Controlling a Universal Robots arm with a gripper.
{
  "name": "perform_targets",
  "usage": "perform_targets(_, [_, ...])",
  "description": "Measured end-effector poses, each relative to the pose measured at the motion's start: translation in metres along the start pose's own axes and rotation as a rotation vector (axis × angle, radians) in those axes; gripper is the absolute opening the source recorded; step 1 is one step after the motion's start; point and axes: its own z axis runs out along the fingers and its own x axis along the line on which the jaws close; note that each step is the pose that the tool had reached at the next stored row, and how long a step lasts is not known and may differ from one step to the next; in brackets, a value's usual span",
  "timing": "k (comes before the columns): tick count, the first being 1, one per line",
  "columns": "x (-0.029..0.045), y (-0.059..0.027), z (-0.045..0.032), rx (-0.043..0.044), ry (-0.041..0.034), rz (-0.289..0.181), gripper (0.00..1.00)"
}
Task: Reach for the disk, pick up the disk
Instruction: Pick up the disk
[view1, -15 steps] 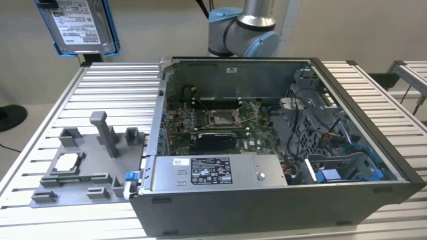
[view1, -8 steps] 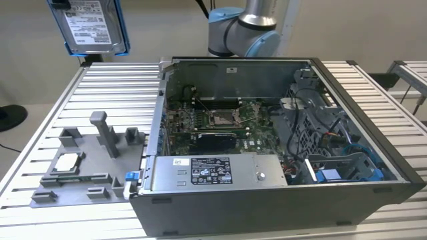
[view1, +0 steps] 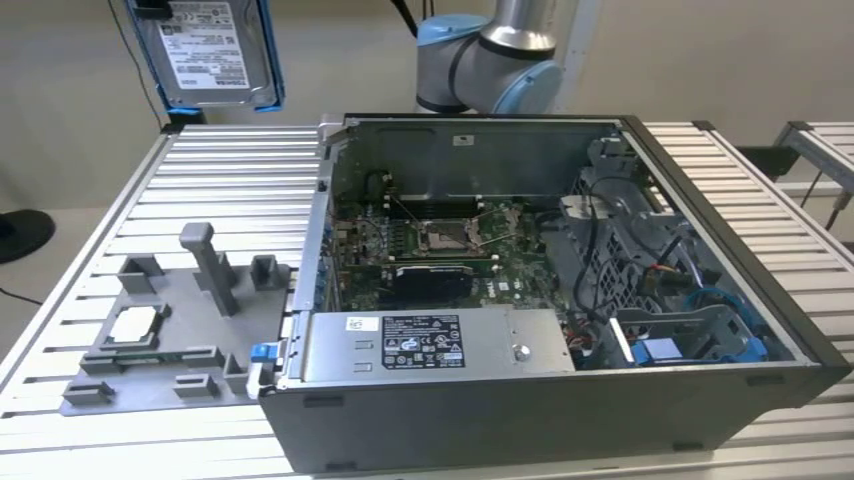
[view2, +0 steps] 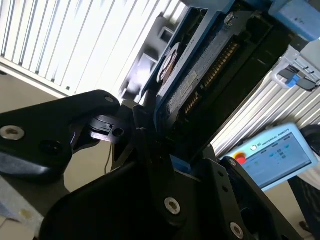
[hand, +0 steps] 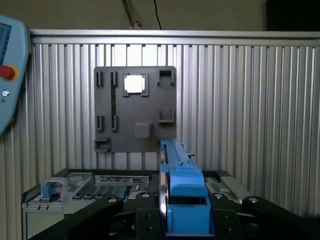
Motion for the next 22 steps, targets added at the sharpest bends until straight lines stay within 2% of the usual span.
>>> perform_targets(22, [-0.0009,-0.0676,-0.0002,0.0000,0.0000,0.000,0.00])
